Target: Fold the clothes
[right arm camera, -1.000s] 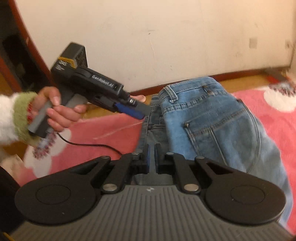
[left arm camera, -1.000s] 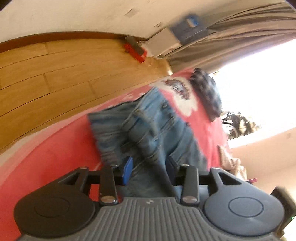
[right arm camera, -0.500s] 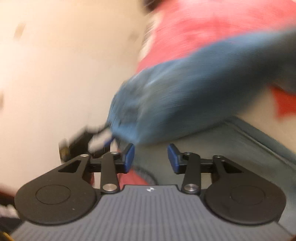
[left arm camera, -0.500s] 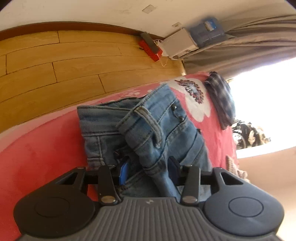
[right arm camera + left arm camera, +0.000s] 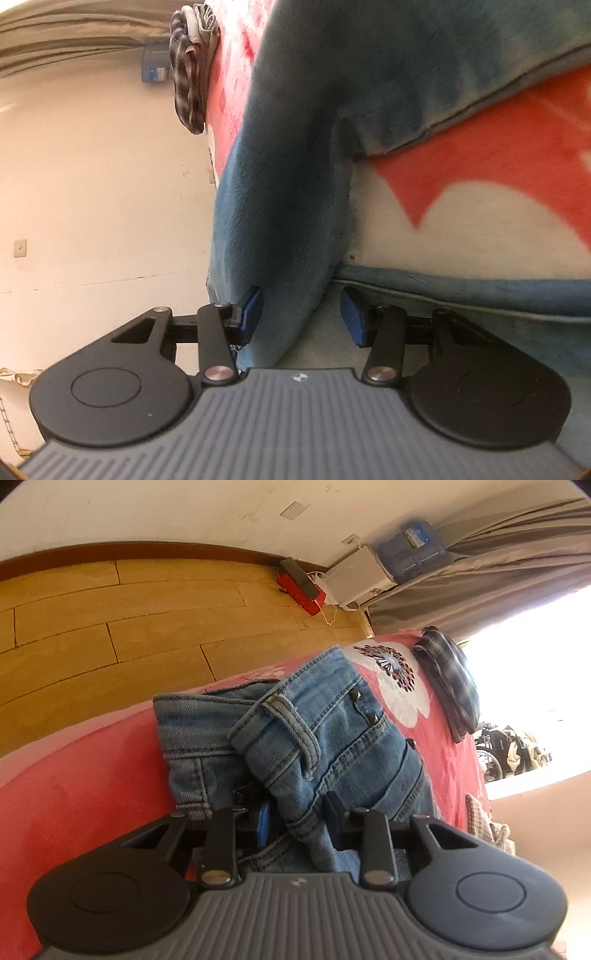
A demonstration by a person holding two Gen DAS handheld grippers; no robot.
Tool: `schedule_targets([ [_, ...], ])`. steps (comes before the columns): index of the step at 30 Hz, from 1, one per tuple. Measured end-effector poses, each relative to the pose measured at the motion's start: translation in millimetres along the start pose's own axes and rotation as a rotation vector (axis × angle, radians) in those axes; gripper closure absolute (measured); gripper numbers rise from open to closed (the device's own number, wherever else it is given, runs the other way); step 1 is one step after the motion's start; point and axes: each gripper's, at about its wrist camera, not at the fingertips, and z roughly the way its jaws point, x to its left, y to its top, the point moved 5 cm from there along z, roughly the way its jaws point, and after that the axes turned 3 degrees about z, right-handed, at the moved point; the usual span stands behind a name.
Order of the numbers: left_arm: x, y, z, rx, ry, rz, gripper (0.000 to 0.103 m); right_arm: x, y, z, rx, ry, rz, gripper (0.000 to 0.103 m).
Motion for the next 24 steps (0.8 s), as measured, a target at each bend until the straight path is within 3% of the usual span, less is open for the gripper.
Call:
schedule_targets([
  [6, -1, -1, 3, -0.021, 0.004, 0.009, 0.079, 6, 0, 5, -0.026, 0.030, -0.018, 0.064],
  [8, -1, -2, 3, -0.032, 0.010, 0.018, 0.082, 7, 0, 4, -0.042, 0.025, -0.044, 0.072],
  [10, -5, -2, 2, -0.050, 0.017, 0.037, 0.086, 9, 0, 1, -0.064, 0.005, -0.081, 0.088],
  [13, -16, -2, -3, -0.076, 0.027, 0.110, 0.092, 16, -2, -2, -0.087, -0.020, -0.149, 0.100],
  [19, -43, 14, -35, -0.104, -0.034, 0.212, 0.093, 66, -19, -28, -0.076, -0.008, -0.414, 0.101],
  [24, -51, 26, -48, -0.081, -0.027, 0.274, 0.093, 93, -38, -63, -0.036, 0.032, -0.574, 0.101],
])
